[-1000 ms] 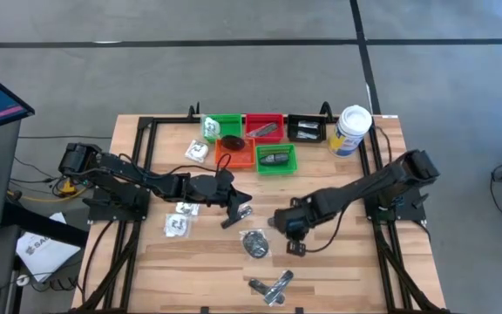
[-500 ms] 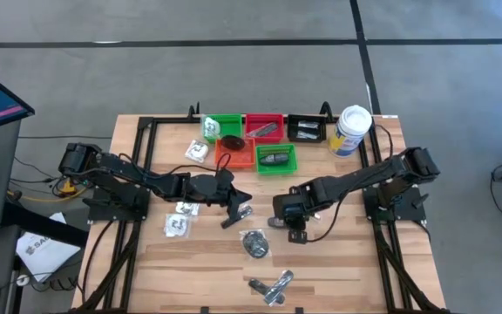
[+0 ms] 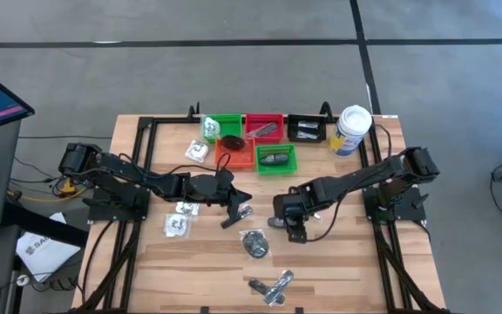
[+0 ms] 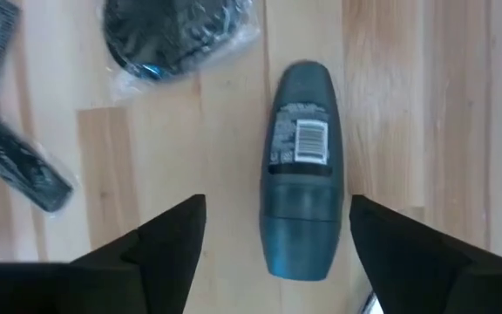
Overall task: Pick & Place Travel size toiletries
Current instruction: Put the black deodorant into the green bin
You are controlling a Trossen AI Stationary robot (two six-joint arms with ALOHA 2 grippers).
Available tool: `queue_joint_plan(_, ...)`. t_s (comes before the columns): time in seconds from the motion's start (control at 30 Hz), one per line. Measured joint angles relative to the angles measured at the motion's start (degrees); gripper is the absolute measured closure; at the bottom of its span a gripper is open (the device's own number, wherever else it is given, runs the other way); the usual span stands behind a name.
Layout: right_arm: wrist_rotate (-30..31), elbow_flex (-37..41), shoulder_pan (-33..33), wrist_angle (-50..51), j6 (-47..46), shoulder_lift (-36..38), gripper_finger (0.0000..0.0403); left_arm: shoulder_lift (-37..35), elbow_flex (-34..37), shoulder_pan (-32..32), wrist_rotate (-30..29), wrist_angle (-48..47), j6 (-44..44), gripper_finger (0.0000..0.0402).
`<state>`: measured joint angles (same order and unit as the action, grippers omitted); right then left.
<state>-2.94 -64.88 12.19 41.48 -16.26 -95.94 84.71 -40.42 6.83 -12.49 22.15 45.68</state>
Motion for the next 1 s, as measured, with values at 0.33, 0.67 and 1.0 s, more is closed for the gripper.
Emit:
queue_joint_plan(0.33,2.77,0.35,0.04,-3.9,1.87,-2.35,0.0126,0.0,0.0,0.0,0.02,0.01,0.02,0.0402)
queue_joint_plan(0.67,2.54,0.34,0.14,-1.46,1.27,-6.67,0.0126,0.0,0.02,0.26,0.37,-0.02,0.02,0.0402)
queue_joint_plan(1.0,2.41,1.18,0.15,-4.65,1.69,-6.58,0.0126,0.0,0.02,0.26,0.5,-0.02,-0.11,0.0402)
